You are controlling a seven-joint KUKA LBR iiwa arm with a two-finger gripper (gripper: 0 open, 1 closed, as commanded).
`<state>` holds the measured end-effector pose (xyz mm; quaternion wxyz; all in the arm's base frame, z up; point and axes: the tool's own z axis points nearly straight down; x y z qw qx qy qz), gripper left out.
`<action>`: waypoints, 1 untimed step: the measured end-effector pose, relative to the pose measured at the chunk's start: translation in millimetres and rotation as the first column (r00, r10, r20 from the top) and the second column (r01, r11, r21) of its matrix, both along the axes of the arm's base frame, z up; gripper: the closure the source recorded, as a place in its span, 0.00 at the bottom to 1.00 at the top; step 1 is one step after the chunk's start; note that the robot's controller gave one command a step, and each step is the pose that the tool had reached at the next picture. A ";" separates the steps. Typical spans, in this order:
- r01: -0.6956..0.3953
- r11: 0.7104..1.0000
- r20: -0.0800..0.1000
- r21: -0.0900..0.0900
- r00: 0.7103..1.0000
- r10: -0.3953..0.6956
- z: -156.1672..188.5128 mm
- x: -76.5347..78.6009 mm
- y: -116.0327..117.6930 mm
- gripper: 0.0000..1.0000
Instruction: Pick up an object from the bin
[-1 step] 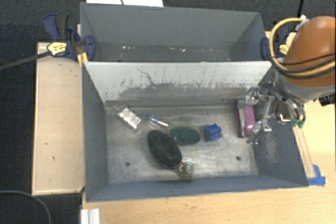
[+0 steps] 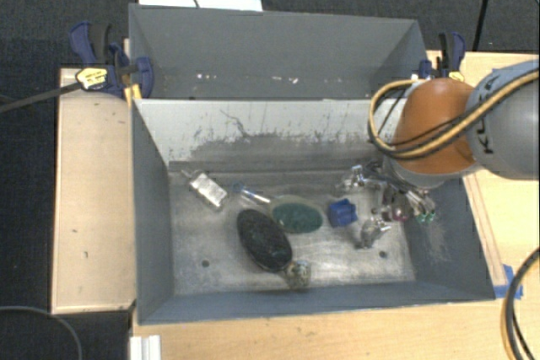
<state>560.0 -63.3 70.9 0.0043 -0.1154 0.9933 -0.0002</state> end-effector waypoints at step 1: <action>-0.396 0.918 0.000 -0.003 0.918 0.396 2.5 -1.4 37.3 0.00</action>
Offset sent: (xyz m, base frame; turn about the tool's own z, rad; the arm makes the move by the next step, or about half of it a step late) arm -0.0046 0.0369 -0.0009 -0.4077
